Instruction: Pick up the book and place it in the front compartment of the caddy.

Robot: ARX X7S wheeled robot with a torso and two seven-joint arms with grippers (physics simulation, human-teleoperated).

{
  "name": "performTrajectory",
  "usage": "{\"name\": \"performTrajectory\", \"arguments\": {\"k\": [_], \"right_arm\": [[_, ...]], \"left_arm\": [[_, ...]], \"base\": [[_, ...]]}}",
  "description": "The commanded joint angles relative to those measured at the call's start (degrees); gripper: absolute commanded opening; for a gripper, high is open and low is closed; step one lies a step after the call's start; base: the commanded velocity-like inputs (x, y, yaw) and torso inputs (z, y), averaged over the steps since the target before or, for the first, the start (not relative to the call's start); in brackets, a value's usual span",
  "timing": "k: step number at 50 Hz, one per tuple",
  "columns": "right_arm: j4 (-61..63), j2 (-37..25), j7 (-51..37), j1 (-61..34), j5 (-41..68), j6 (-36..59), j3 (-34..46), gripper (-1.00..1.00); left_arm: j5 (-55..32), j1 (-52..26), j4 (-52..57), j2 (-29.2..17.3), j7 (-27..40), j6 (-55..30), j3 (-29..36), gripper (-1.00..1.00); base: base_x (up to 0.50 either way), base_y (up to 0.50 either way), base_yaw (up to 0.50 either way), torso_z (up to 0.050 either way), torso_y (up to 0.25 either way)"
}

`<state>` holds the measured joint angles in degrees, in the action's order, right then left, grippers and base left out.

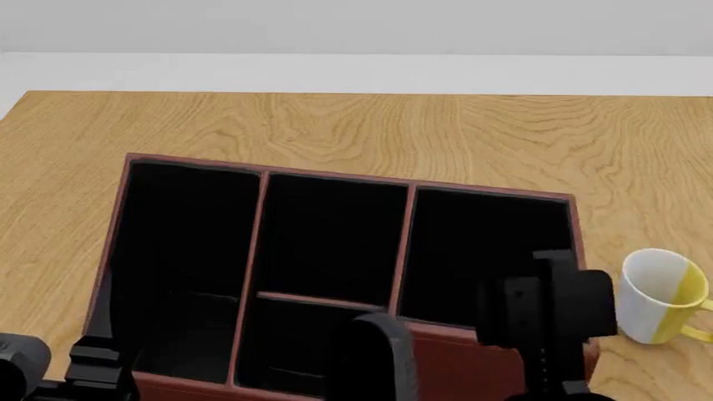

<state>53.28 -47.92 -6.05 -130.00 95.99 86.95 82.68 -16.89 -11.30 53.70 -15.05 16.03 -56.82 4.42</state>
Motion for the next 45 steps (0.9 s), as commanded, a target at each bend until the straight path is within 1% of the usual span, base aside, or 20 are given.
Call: {"name": "performTrajectory", "arguments": {"k": [1,12,21,45], "right_arm": [[-0.01,0.74,-0.85,3.22,-1.50,-2.71,2.27,1.00],[-0.31,1.80,-5.63,6.09,1.73,-5.64,4.37,1.00],[-0.16,1.38,-7.39,7.82,2.24,-6.30,5.66,1.00],[-0.12,-0.64,-3.21,16.94,-10.79,-7.95,8.62,1.00]], "left_arm": [[-0.42,-0.51,0.13,-0.16,0.53,-0.53,0.17,1.00],[-0.89,-1.04,0.35,-0.45,0.95,-1.16,0.05,1.00],[-1.07,-0.80,0.27,-0.68,1.22,-0.70,0.13,1.00],[-1.58,-1.53,0.17,-1.01,2.36,-1.36,1.24,1.00]], "base": [[0.00,0.00,0.00,0.000,0.000],[0.00,0.00,0.00,0.000,0.000],[0.00,0.00,0.00,0.000,0.000],[0.00,0.00,0.00,0.000,0.000]]}}
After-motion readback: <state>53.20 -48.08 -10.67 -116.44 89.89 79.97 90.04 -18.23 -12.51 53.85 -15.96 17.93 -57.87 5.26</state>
